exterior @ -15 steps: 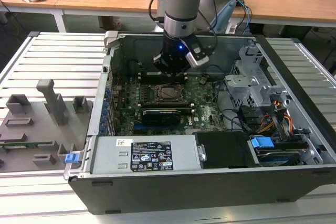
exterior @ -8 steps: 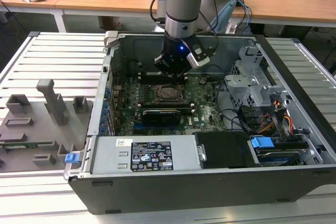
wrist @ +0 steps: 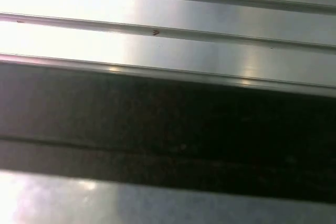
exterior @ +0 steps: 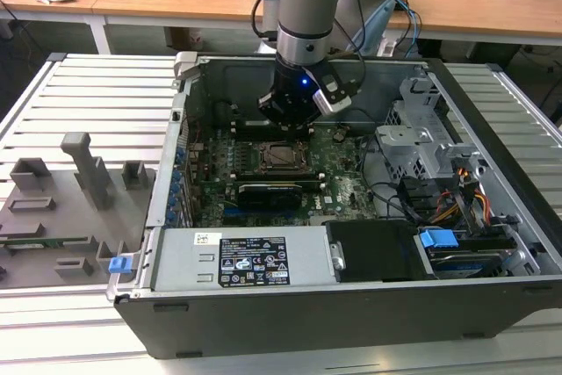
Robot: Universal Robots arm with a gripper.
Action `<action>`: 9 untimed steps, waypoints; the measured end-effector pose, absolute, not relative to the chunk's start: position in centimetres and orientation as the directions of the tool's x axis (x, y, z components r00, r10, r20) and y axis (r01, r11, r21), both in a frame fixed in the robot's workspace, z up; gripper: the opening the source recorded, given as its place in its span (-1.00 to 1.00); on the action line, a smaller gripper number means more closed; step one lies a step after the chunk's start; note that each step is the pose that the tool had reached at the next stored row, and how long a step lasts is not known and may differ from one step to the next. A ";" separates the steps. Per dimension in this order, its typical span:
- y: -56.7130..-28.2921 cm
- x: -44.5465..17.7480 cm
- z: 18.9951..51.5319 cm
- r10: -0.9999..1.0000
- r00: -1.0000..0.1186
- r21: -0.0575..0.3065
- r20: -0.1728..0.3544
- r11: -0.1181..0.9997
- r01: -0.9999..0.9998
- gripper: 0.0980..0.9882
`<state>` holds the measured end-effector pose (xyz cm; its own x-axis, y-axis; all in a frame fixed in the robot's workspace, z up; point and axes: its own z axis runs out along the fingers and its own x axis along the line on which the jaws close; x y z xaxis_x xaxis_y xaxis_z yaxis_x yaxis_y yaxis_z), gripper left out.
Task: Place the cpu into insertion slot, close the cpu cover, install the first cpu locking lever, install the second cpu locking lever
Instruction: 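Install the first cpu locking lever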
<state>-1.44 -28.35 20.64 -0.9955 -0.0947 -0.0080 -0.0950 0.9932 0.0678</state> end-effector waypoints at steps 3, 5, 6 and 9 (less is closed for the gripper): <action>-28.3 -1.4 20.6 -0.095 -0.995 0.065 -0.008 0.993 -0.095 -0.98; -28.3 -1.4 20.5 -0.095 -0.995 0.063 -0.007 0.993 -0.095 -0.98; -28.3 -1.4 20.5 -0.094 -0.996 0.063 -0.007 0.994 -0.095 -0.98; -28.3 -1.4 20.3 -0.095 -0.995 0.060 -0.007 0.994 -0.095 -0.98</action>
<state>-1.40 -28.35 20.31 -0.9955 -0.0946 -0.0073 -0.0948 0.9937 0.0604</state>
